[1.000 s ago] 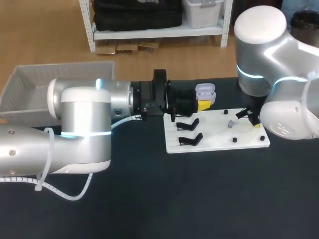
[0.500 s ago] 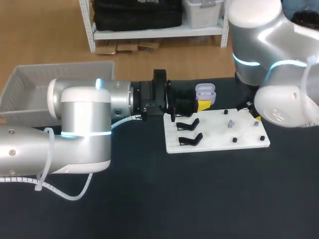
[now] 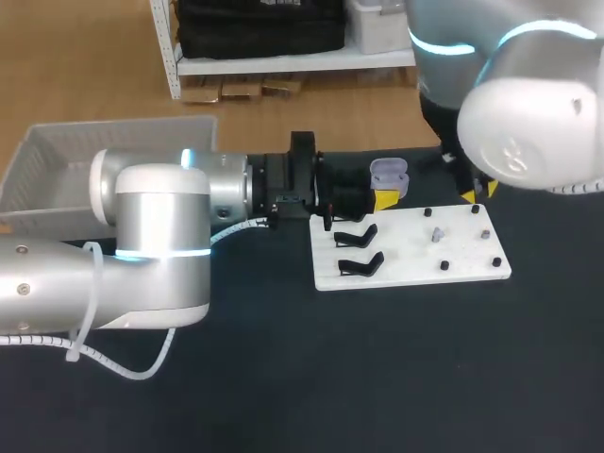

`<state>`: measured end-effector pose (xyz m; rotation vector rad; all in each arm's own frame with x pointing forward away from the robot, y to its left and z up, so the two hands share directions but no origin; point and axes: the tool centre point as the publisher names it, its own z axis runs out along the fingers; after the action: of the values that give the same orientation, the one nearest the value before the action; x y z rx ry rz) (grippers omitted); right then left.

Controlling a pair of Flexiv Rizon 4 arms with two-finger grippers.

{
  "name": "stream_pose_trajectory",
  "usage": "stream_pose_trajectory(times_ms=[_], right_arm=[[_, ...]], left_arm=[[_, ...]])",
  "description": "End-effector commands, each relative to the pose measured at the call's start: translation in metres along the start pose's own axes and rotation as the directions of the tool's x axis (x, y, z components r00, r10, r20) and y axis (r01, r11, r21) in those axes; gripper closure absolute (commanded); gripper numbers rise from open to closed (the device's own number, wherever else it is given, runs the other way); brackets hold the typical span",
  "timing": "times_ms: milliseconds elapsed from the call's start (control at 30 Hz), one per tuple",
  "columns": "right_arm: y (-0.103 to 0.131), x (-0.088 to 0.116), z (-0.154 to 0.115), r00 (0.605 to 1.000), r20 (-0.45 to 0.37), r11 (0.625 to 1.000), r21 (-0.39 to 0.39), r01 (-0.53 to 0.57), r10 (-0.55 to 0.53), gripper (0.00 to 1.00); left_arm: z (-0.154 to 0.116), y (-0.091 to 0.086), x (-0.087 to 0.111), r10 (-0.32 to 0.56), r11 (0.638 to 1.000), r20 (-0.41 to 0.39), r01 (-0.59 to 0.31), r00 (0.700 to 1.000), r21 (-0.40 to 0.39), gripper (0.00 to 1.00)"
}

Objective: Pick up each earbud case from the left stands, insert the matching earbuds, close the lid, and place the case in the box.

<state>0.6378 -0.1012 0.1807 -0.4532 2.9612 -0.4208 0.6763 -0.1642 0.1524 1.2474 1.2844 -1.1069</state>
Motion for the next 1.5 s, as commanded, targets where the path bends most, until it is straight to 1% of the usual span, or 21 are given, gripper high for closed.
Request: stream_pose_trajectory(times_ms=[33, 100, 133, 500, 533, 567, 600, 633, 667, 700, 733, 767, 800, 833, 867, 1433, 1500], right_arm=[[0.009, 0.019, -0.045, 1.000, 0.021, 1.000, -0.001, 0.018, -0.018, 1.00], [0.016, 0.021, -0.054, 0.998, 0.025, 0.999, -0.012, 0.052, -0.052, 1.00], [0.020, 0.023, -0.058, 0.997, 0.038, 0.997, -0.036, 0.067, -0.066, 1.00], [0.020, 0.023, -0.058, 0.997, 0.038, 0.997, -0.036, 0.067, -0.066, 1.00], [0.029, 0.020, -0.059, 0.998, 0.012, 0.998, 0.028, 0.061, -0.061, 1.00], [0.037, 0.017, -0.063, 1.000, 0.005, 0.999, 0.046, 0.009, -0.009, 1.00], [0.042, 0.014, -0.066, 0.997, -0.043, 0.995, 0.082, -0.059, 0.063, 1.00], [0.049, 0.011, -0.070, 0.995, -0.046, 0.995, 0.044, -0.091, 0.093, 1.00], [0.053, 0.010, -0.072, 0.979, -0.097, 0.982, 0.081, -0.171, 0.178, 1.00], [0.058, 0.008, -0.075, 0.967, -0.111, 0.973, 0.060, -0.224, 0.229, 1.00], [0.060, 0.010, -0.077, 0.914, -0.164, 0.928, 0.086, -0.363, 0.372, 1.00], [0.062, 0.012, -0.078, 0.871, -0.172, 0.887, 0.053, -0.458, 0.460, 1.00], [0.066, 0.014, -0.079, 0.824, -0.186, 0.839, 0.011, -0.544, 0.536, 1.00], [0.068, 0.017, -0.081, 0.776, -0.188, 0.792, 0.015, -0.610, 0.602, 1.00], [0.072, 0.017, -0.083, 0.742, -0.155, 0.746, -0.043, -0.664, 0.652, 1.00], [0.072, 0.017, -0.083, 0.742, -0.155, 0.746, -0.043, -0.664, 0.652, 1.00], [0.076, 0.012, -0.083, 0.738, -0.154, 0.745, -0.018, -0.666, 0.656, 1.00]], left_arm=[[0.000, -0.002, 0.002, 0.006, 1.000, 0.009, -0.006, 1.000, -0.009, 1.00], [0.000, -0.002, 0.002, 0.006, 1.000, 0.009, -0.006, 1.000, -0.009, 1.00], [0.000, -0.002, 0.002, 0.006, 1.000, 0.009, -0.006, 1.000, -0.009, 1.00], [0.000, -0.002, 0.002, 0.006, 1.000, 0.009, -0.006, 1.000, -0.009, 1.00], [0.000, -0.002, 0.002, 0.006, 1.000, 0.009, -0.006, 1.000, -0.009, 1.00], [0.000, -0.002, 0.002, 0.006, 1.000, 0.009, -0.006, 1.000, -0.009, 1.00], [0.000, -0.002, 0.002, 0.006, 1.000, 0.009, -0.006, 1.000, -0.009, 1.00], [0.000, -0.002, 0.002, 0.006, 1.000, 0.009, -0.006, 1.000, -0.009, 1.00], [0.000, -0.002, 0.002, 0.006, 1.000, 0.009, -0.006, 1.000, -0.009, 1.00], [0.000, -0.002, 0.002, 0.006, 1.000, 0.009, -0.006, 1.000, -0.009, 1.00], [0.000, -0.002, 0.002, 0.006, 1.000, 0.009, -0.006, 1.000, -0.009, 1.00], [0.000, -0.002, 0.002, 0.006, 1.000, 0.009, -0.006, 1.000, -0.009, 1.00], [0.000, -0.002, 0.002, 0.006, 1.000, 0.009, -0.006, 1.000, -0.009, 1.00], [0.000, -0.002, 0.002, 0.006, 1.000, 0.009, -0.006, 1.000, -0.009, 1.00], [0.000, -0.002, 0.002, 0.006, 1.000, 0.009, -0.006, 1.000, -0.009, 1.00], [0.000, -0.002, 0.002, 0.006, 1.000, 0.009, -0.006, 1.000, -0.009, 1.00], [0.000, -0.002, 0.002, 0.006, 1.000, 0.009, -0.006, 1.000, -0.009, 1.00]])
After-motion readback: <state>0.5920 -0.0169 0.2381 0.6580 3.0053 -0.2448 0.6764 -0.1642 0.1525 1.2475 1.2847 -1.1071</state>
